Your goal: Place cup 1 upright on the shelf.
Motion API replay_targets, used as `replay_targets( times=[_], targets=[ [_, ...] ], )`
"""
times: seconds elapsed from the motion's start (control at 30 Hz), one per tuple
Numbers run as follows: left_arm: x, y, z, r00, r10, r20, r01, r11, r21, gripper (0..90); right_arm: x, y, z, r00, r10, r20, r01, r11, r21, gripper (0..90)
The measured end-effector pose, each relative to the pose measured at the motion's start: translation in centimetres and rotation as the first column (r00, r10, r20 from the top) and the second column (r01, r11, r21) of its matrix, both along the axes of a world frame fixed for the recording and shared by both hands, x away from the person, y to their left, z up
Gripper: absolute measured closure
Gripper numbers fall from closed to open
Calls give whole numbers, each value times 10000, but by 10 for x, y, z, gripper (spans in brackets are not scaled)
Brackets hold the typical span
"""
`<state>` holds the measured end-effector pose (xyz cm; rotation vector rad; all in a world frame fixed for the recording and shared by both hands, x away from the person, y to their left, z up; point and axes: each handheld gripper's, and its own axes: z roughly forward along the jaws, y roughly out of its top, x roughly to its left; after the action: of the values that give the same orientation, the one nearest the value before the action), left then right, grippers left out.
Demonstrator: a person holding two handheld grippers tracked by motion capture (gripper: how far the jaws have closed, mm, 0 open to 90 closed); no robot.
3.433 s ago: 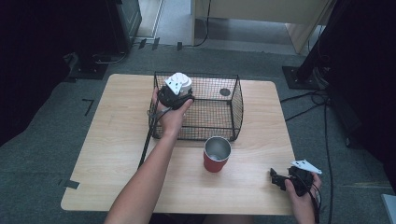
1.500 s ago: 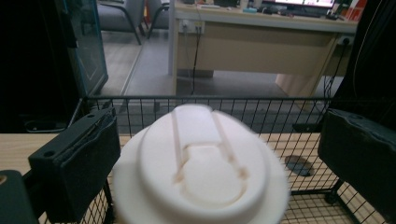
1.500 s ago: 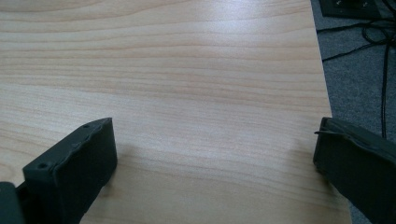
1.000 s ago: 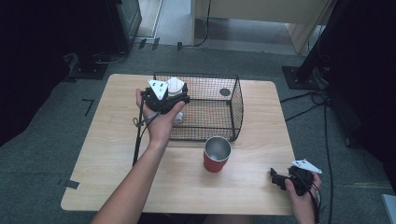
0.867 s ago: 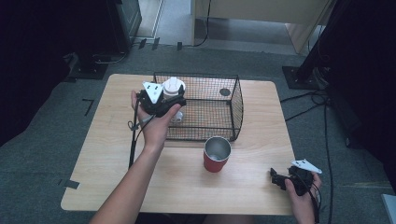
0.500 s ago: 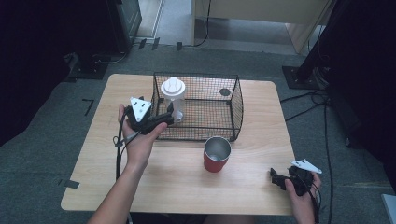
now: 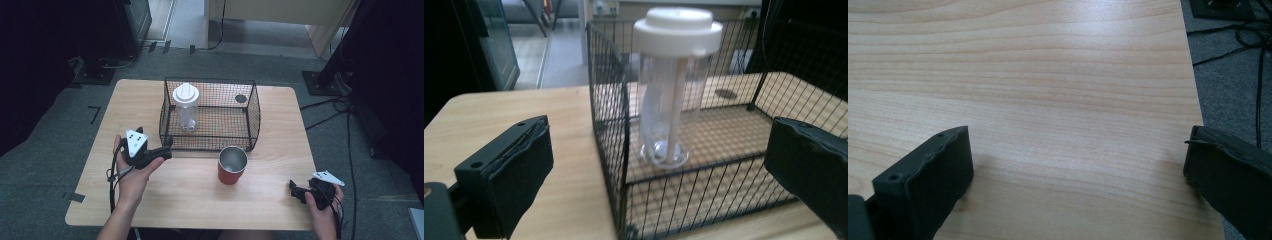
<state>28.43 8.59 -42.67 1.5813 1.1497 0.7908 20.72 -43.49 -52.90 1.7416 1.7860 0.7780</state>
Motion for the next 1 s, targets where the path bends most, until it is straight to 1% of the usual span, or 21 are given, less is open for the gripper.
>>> replay_targets(
  times=[0.1, 0.13, 0.17, 0.2, 0.23, 0.27, 0.3, 0.33, 0.4, 0.43, 0.53, 0.57, 0.6, 0.63, 0.67, 0.73, 0.77, 0.83, 0.87, 0.93, 1.0],
  targets=[
    [-6, 7, -5, 10000, -38, -91, 39, 9999, 105, 1, 0, 0, 0, 10000, 4, -3, -4, 10000, -4, 0],
    [-9, 11, -8, 9998, -144, -167, 145, 9998, 101, 1, 0, 0, 0, 10000, 4, -2, -4, 10000, -6, 0],
    [-9, 11, -8, 9998, -144, -167, 145, 9998, 101, 1, 0, 0, 0, 10000, 4, -2, -4, 10000, -6, 0],
    [-10, 13, -10, 9994, -278, -226, 280, 9995, 114, 1, 0, 0, 0, 10000, 10, 4, -10, 10000, -9, 0],
    [-14, 15, -16, 9991, -310, -287, 317, 9992, 223, 1, 0, 0, 0, 10000, 10, 3, -10, 10000, -8, 0],
    [-14, 15, -16, 9991, -310, -287, 317, 9992, 223, 1, 0, 0, 0, 10000, 10, 3, -10, 10000, -8, 0],
    [-17, 18, -22, 9984, -318, -466, 324, 9994, 132, 1, 0, 0, 0, 10000, 11, 5, -11, 10000, -9, 0],
    [-17, 18, -22, 9984, -318, -466, 324, 9994, 132, 1, 0, 0, 0, 10000, 11, 5, -11, 10000, -9, 0],
    [-20, 22, -27, 9978, -285, -595, 294, 9995, 147, 1, 0, 0, 0, 10000, 5, -2, -5, 10000, -7, 0],
    [-22, 26, -31, 9971, -248, -725, 257, 9996, 107, 1, 0, 0, 0, 10000, 6, -1, -6, 10000, -10, 0],
    [-25, 30, -35, 9966, -189, -798, 197, 9998, 89, 1, 0, 0, 0, 10000, 12, 5, -12, 10000, -11, 0],
    [-27, 34, -38, 9961, -131, -878, 147, 9998, 166, 0, 0, 0, 0, 10000, 8, 2, -8, 10000, -12, 0],
    [-27, 34, -38, 9961, -131, -878, 147, 9998, 166, 1, 0, 0, 0, 10000, 8, 2, -8, 10000, -12, 0],
    [-29, 38, -41, 9950, -140, -992, 171, 9994, 302, 1, 0, 0, 0, 10000, 6, -1, -6, 10000, -8, 0],
    [-29, 38, -41, 9950, -140, -992, 171, 9994, 302, 1, 0, 0, 0, 10000, 6, -1, -6, 10000, -8, 0],
    [-31, 42, -45, 9934, -194, -1132, 242, 9989, 413, 1, 0, 0, 0, 10000, 8, 1, -8, 10000, -10, 0],
    [-32, 44, -47, 9926, -161, -1207, 222, 9985, 499, 0, 0, 0, 0, 10000, 5, -1, -5, 10000, -9, 0],
    [-33, 49, -51, 9913, 124, -1314, -32, 9976, 698, 0, 0, 0, 0, 10000, 7, 1, -7, 10000, -10, 0],
    [-34, 50, -52, 9908, 177, -1341, -77, 9971, 752, 1, 0, 0, 0, 10000, 17, 7, -17, 10000, -16, 0],
    [-36, 56, -57, 9889, 293, -1458, -191, 9973, 708, 1, 0, 0, 0, 10000, 5, 2, -5, 10000, -11, 0],
    [-37, 59, -58, 9876, 347, -1528, -230, 9967, 776, 0, 0, 0, 0, 10000, 4, 0, -4, 10000, -13, 0]
  ],
)
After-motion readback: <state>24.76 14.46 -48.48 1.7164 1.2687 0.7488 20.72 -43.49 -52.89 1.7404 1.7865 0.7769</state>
